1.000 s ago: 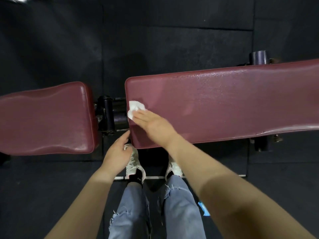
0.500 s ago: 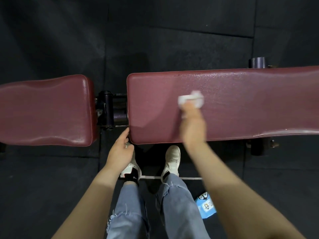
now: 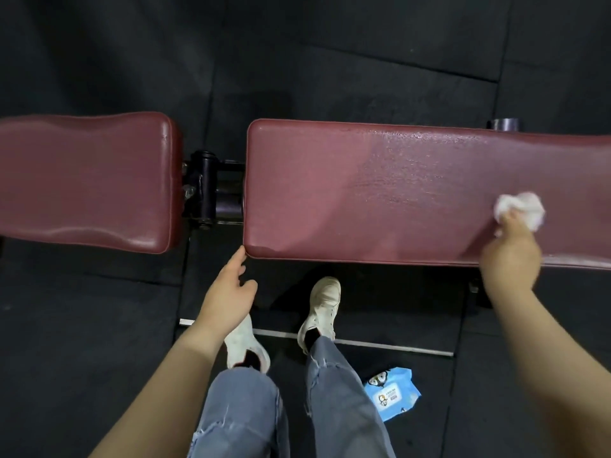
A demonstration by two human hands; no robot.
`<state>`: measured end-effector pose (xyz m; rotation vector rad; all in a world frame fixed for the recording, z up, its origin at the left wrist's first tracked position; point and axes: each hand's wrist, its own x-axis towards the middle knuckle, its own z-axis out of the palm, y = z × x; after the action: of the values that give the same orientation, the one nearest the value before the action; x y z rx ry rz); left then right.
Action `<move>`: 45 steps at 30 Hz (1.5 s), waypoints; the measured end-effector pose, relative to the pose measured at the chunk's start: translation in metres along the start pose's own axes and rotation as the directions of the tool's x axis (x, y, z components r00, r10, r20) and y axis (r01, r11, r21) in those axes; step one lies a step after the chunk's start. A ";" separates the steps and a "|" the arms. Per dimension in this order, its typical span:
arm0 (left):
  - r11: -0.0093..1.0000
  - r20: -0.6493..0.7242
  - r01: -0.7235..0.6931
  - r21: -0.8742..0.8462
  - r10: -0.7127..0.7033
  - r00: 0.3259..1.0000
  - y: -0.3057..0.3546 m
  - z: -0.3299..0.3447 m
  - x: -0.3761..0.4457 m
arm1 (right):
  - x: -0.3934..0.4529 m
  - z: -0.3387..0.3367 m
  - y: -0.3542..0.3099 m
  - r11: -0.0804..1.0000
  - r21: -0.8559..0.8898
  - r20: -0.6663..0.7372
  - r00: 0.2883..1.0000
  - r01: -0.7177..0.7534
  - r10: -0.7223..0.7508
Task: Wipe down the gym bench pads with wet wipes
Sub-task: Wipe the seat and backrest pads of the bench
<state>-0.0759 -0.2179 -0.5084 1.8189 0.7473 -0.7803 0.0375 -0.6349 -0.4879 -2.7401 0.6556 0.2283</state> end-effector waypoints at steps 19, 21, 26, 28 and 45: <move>0.998 0.062 0.004 -0.066 0.000 0.998 -0.008 -0.015 -0.005 | -0.066 0.050 -0.061 0.853 0.128 0.106 0.848 0.507 -0.520; 0.995 0.054 -0.019 -0.097 0.024 0.998 -0.003 -0.014 -0.003 | -0.052 0.023 -0.019 0.986 0.123 0.003 0.994 0.111 -0.113; 0.984 0.045 -0.009 -0.178 0.018 0.999 -0.001 -0.012 0.005 | -0.109 0.087 -0.093 0.981 0.141 -0.088 0.988 0.136 -0.124; 0.965 0.033 0.018 -0.263 -0.010 0.999 -0.002 -0.015 0.006 | -0.147 0.121 -0.144 0.885 0.043 -0.055 0.886 0.463 -0.461; 0.919 0.031 0.077 -0.387 -0.071 0.997 -0.004 -0.017 0.011 | -0.124 0.064 -0.076 0.984 -0.038 0.074 0.983 0.171 -0.168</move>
<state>-0.0689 -0.1991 -0.5141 1.4314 0.8955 -0.6403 -0.0418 -0.4973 -0.5004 -2.7962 0.3998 0.3011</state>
